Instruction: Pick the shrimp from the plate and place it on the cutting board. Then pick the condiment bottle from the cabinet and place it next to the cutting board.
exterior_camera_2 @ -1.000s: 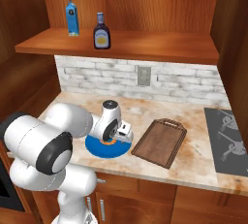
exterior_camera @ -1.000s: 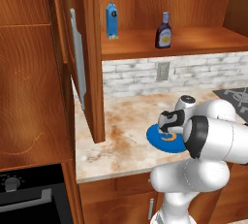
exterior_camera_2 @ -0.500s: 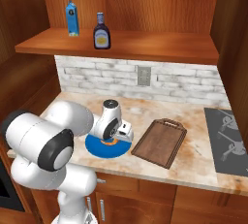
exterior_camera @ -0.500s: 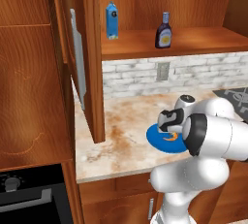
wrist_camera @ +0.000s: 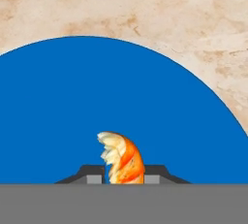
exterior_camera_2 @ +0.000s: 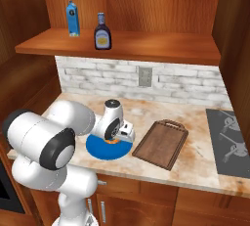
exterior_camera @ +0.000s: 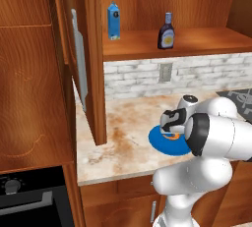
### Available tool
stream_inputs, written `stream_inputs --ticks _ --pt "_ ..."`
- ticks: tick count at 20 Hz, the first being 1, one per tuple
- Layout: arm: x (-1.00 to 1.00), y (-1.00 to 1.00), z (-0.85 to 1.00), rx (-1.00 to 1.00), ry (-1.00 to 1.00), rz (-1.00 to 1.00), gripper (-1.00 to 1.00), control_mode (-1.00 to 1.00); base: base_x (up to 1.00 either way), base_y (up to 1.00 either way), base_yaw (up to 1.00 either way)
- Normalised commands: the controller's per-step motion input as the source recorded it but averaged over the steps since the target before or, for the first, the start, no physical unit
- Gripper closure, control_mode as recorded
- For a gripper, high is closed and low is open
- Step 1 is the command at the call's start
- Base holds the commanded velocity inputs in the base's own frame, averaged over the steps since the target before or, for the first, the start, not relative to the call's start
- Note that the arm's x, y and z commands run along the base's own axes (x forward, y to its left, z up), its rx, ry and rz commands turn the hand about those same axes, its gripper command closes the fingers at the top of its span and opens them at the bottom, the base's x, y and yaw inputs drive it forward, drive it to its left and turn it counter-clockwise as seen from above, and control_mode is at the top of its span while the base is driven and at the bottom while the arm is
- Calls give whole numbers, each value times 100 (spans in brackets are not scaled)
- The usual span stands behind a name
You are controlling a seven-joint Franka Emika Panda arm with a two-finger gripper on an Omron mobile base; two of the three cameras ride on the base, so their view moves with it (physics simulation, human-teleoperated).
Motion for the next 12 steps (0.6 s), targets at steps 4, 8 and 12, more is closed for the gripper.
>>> stream_inputs --ticks 4,8,12 --pt "0 0 0 0 0 0 100 -100 0 0 0" --pt "0 0 6 0 0 0 100 -100 0 0 0" --pt "0 0 21 0 0 0 100 -100 0 0 0"
